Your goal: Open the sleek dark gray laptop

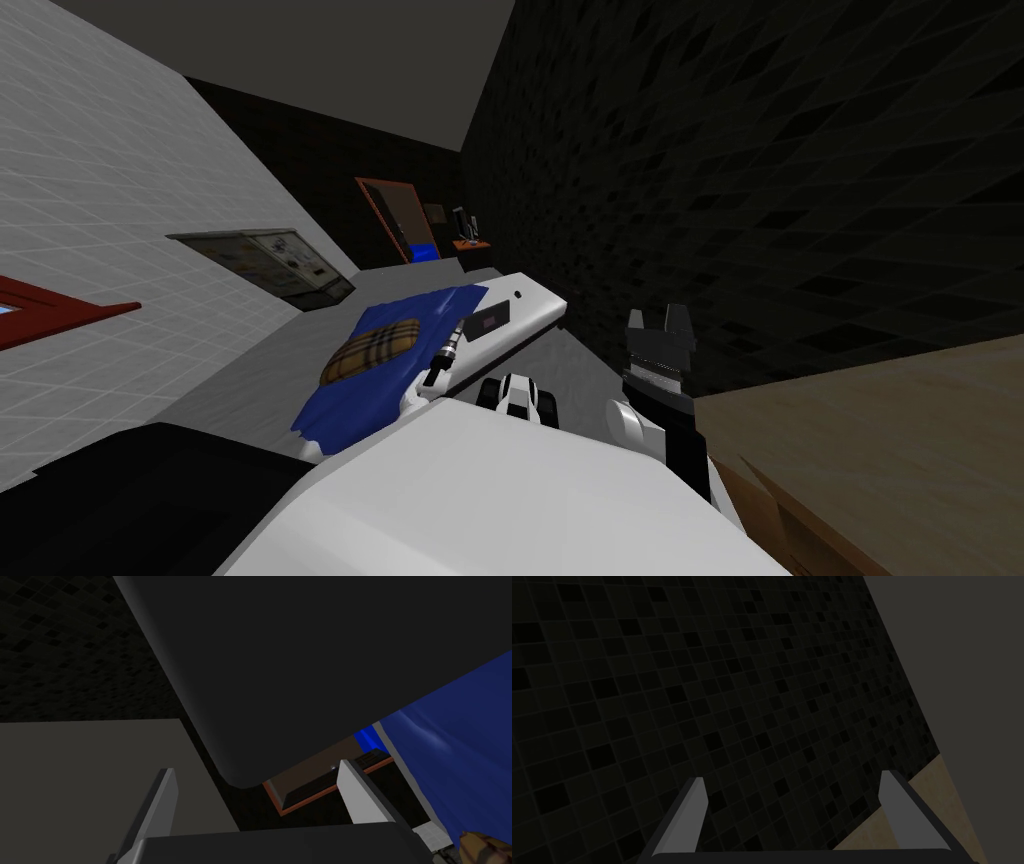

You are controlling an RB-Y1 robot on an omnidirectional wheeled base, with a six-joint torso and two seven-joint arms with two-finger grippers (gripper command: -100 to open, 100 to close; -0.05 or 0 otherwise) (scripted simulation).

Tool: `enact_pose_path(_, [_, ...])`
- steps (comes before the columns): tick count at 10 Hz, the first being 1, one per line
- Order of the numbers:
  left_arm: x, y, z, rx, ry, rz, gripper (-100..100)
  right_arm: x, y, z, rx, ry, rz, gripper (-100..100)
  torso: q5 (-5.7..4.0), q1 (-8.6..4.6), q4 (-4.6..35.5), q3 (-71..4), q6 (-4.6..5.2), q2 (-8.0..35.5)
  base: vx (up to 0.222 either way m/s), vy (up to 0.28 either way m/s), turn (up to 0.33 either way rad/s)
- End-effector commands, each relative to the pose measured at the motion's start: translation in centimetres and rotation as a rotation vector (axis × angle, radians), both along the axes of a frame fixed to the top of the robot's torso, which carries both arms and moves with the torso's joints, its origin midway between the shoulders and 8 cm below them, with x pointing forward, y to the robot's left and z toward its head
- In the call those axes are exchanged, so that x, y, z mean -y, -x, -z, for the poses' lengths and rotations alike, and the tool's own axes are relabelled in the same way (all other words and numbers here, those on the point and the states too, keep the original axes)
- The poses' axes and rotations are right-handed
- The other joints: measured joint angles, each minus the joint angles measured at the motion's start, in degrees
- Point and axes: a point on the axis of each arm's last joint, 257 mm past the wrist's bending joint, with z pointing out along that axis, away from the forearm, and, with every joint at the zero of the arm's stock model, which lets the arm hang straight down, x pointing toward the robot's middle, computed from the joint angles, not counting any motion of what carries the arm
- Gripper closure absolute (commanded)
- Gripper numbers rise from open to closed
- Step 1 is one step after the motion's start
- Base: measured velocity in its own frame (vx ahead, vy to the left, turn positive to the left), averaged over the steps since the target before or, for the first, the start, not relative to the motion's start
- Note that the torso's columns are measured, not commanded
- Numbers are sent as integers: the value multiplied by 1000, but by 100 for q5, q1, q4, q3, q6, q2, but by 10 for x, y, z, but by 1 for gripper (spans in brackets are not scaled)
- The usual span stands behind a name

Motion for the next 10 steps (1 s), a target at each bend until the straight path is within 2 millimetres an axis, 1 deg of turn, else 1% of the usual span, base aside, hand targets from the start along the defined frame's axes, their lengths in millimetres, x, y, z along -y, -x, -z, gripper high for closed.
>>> enact_pose_path(1, [-4, 0, 4, -8, -2, -5, -100, 0, 0, 0, 0, 0, 0, 0, -3, -5, 3, 4, -1, 8, 16, 8, 4])
enact_pose_path(2, [-5, 0, 5, -8, -3, -6, -100, 0, 0, 0, 0, 0, 0, 0, -4, -8, 4, 7, -2, 13, 0, 0, 0])
enact_pose_path(3, [-4, 0, 4, -8, -3, -6, 100, 0, 0, 0, 0, 0, 0, 0, -4, -6, 4, 7, -2, 11, 0, 0, 0])
enact_pose_path(4, [-7, -12, 4, -24, 26, -4, 100, 0, 0, 0, 0, 0, 0, 0, -3, -4, 4, 3, 0, 7, -33, 22, -59])
enact_pose_path(5, [-8, -12, 7, -38, 28, -10, 100, 0, 0, 0, 0, 0, 0, 0, 0, 5, 7, 4, 4, 8, -34, 37, -57])
enact_pose_path(6, [-8, -24, 1, -35, 53, -2, 100, 0, 0, 0, 0, 0, 0, 0, 2, 9, 3, 2, -1, 4, -34, 52, -73])
enact_pose_path(7, [-11, -23, 7, -60, 57, -12, 100, 0, 0, 0, 0, 0, 0, 0, 1, 10, 2, 0, -1, 0, -31, 50, -37])
enact_pose_path(8, [-11, -23, 9, -66, 59, -14, 100, 0, 0, 0, 0, 0, 0, 0, 0, 4, -1, -2, -4, -3, -14, 26, 4])
enact_pose_path(9, [-12, -35, 5, -73, 85, -11, 100, 0, 0, 0, 0, 0, 0, 0, -2, -5, -2, -5, -4, -8, -23, 33, -48])
enact_pose_path(10, [-14, -34, 11, -95, 88, -20, 100, 0, 0, 0, 0, 0, 0, 0, -3, -2, 0, -4, 1, -5, -28, 36, -47])
